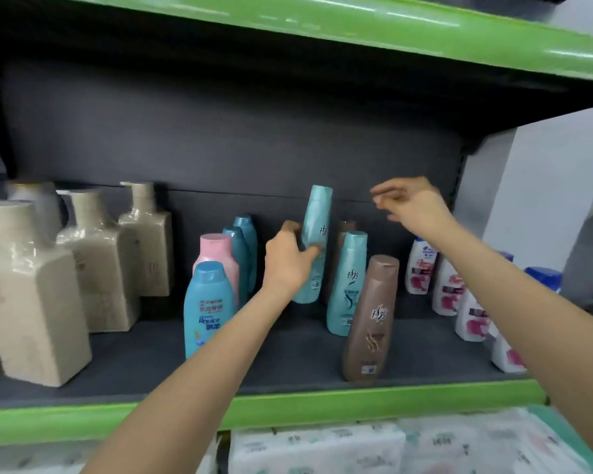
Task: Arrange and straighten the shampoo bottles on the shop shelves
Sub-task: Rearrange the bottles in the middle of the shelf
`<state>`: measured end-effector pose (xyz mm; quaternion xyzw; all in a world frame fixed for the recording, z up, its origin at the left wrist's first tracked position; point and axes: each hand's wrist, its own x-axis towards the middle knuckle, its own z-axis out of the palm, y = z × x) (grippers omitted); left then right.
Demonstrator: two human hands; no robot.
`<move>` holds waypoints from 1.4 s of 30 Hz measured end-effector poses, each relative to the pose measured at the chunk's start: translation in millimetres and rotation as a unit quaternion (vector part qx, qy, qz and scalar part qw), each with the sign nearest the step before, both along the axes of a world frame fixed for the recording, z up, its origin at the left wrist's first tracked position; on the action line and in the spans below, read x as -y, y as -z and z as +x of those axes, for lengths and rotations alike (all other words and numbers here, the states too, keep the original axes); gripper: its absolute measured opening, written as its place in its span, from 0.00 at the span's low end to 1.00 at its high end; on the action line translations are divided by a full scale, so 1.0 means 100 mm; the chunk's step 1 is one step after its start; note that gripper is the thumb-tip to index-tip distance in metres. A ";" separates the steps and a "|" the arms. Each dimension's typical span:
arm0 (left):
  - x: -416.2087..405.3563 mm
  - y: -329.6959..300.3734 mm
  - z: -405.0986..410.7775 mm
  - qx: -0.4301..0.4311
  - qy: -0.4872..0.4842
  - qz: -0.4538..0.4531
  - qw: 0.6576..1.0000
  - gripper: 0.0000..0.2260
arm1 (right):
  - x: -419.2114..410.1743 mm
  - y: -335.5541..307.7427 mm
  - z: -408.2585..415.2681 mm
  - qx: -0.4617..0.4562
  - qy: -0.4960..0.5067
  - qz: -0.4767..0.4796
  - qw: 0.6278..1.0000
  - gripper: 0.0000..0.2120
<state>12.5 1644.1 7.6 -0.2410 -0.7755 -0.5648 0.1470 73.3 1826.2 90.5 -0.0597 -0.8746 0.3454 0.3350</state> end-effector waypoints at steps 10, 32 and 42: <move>-0.45 0.43 -0.87 0.082 -0.068 -0.041 0.993 0.15 | -0.35 0.32 -0.66 0.092 -0.088 0.135 0.983 0.14; -0.74 0.51 -1.24 0.075 -0.018 -0.054 0.996 0.16 | -0.40 0.47 -0.88 -0.009 -0.084 0.131 0.988 0.06; -0.86 0.52 -1.24 0.078 0.000 -0.026 0.997 0.10 | -0.40 0.49 -0.86 0.005 -0.078 0.148 0.986 0.07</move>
